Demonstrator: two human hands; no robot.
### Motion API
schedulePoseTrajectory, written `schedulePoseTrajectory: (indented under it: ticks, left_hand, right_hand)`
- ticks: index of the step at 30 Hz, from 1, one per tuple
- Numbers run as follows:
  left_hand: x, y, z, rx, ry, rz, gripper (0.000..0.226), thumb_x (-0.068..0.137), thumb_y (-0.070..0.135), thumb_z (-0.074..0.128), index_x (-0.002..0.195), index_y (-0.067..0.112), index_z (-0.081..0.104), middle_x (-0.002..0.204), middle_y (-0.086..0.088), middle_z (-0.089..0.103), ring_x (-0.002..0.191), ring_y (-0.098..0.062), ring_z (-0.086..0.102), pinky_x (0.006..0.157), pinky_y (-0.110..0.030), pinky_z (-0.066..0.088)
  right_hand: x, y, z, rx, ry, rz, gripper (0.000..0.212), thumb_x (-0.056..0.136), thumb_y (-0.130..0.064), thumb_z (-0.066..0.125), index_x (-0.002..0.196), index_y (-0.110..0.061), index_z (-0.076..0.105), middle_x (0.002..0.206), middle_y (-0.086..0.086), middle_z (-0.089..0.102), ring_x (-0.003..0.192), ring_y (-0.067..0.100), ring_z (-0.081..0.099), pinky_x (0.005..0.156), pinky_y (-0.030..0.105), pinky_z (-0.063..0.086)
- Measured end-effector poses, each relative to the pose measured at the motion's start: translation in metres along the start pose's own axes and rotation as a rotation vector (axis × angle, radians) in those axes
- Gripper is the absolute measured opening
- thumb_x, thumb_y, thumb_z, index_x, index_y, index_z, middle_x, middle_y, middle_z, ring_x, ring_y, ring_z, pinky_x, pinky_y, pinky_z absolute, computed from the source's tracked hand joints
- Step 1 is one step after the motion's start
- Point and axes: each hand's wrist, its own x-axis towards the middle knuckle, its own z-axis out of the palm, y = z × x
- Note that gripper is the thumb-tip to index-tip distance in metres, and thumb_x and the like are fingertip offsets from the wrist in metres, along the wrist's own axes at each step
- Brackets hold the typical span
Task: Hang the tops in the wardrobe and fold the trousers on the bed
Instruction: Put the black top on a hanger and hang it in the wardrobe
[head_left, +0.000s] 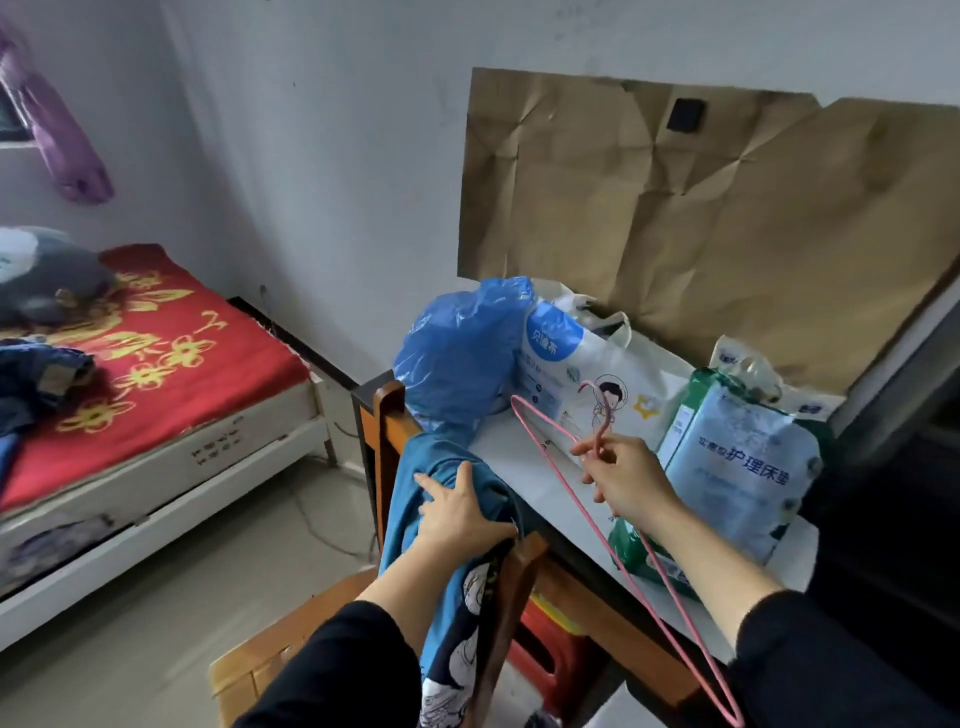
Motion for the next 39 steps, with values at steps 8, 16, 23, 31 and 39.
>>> schedulePoseTrajectory:
  ticks: [8,16,23,31,39]
  left_hand:
    - [0.013,0.002,-0.015,-0.03,0.107,0.033,0.055,0.085,0.041,0.057,0.135,0.027,0.04,0.128,-0.015,0.044,0.098,-0.033,0.057,0.082,-0.032,0.046]
    - [-0.061,-0.045,-0.105,-1.075,0.228,0.113,0.024,0.079,0.01,0.061,0.101,0.017,0.066,0.088,-0.005,0.071,0.079,-0.018,0.066,0.069,-0.028,0.052]
    - [-0.141,-0.081,-0.142,-1.644,0.403,0.059,0.035,0.072,0.012,0.04,0.064,0.012,0.073,0.066,-0.008,0.067,0.057,-0.021,0.064,0.057,-0.025,0.052]
    - [-0.218,-0.165,-0.16,-1.508,0.5,-0.099,0.032,0.077,0.013,0.04,0.068,0.01,0.071,0.064,-0.007,0.064,0.053,-0.02,0.061,0.051,-0.022,0.047]
    - [-0.249,-0.274,-0.201,-0.563,0.835,-0.222,0.009,0.087,0.015,0.065,0.095,0.019,0.064,0.084,0.003,0.068,0.081,-0.015,0.063,0.075,-0.028,0.049]
  right_hand:
    - [0.041,0.018,0.015,-0.071,-0.19,0.003,0.018,0.091,-0.009,0.054,0.087,-0.019,0.068,0.07,-0.003,0.063,0.064,0.01,0.061,0.062,0.023,0.047]
    - [0.061,-0.025,-0.005,-0.055,-0.247,-0.132,0.016,0.086,-0.014,0.06,0.079,-0.013,0.074,0.068,-0.004,0.065,0.068,0.013,0.058,0.064,0.026,0.045]
    - [0.023,-0.116,0.022,0.254,-0.832,-0.082,0.041,0.089,-0.056,0.052,0.079,-0.018,0.059,0.06,-0.003,0.042,0.047,0.008,0.033,0.047,0.023,0.019]
    - [-0.039,-0.227,0.102,0.285,-0.834,-0.158,0.027,0.084,-0.021,0.07,0.103,-0.002,0.068,0.091,0.012,0.07,0.074,0.019,0.064,0.062,0.027,0.053]
    - [-0.116,-0.351,0.189,0.345,-0.822,-0.277,0.024,0.093,-0.01,0.058,0.071,-0.008,0.049,0.041,0.0,0.039,0.024,0.006,0.031,0.03,0.012,0.023]
